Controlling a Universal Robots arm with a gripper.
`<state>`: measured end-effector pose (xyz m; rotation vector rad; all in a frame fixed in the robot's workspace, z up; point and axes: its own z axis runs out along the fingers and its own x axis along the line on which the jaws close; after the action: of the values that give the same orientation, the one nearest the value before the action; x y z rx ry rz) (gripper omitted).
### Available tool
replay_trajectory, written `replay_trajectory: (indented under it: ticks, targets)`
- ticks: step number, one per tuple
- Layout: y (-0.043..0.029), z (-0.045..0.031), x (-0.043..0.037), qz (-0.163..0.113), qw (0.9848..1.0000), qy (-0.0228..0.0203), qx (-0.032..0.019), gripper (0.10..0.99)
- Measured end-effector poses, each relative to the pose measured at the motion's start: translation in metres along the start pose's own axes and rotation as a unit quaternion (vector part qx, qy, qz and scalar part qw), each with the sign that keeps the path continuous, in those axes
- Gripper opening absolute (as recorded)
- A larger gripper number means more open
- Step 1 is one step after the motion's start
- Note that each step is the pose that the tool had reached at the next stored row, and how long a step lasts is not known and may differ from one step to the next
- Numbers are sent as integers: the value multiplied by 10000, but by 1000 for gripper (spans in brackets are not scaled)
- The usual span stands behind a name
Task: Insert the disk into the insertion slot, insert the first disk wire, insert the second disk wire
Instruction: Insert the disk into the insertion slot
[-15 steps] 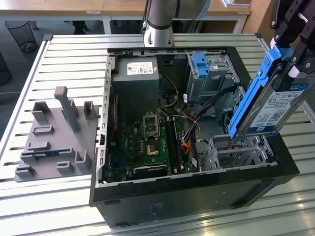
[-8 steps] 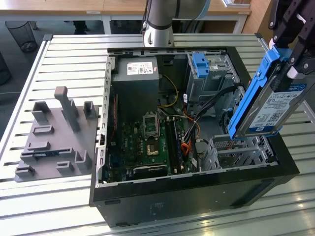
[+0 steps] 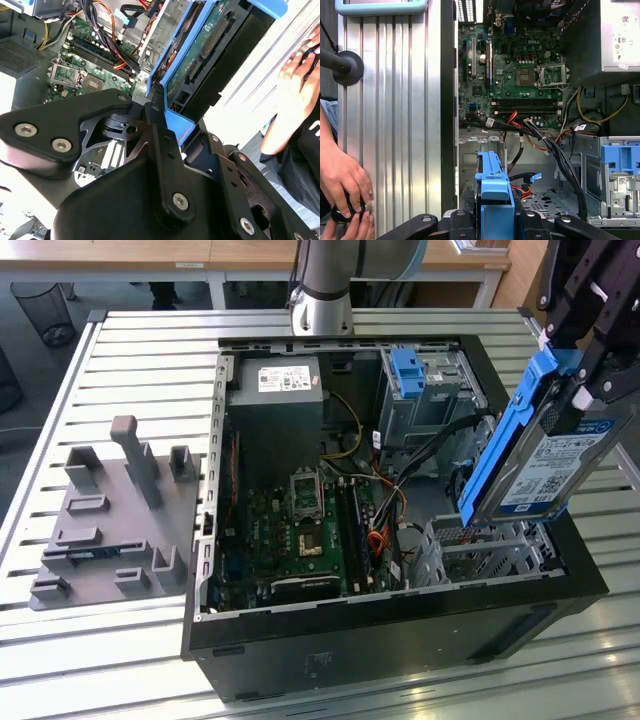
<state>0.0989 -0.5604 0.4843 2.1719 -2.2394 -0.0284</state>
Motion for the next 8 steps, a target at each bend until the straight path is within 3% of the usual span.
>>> replay_trajectory:
  ticks: [8]
  targets:
    - [75, 99, -2, 18, 10000, -2, 86, 365]
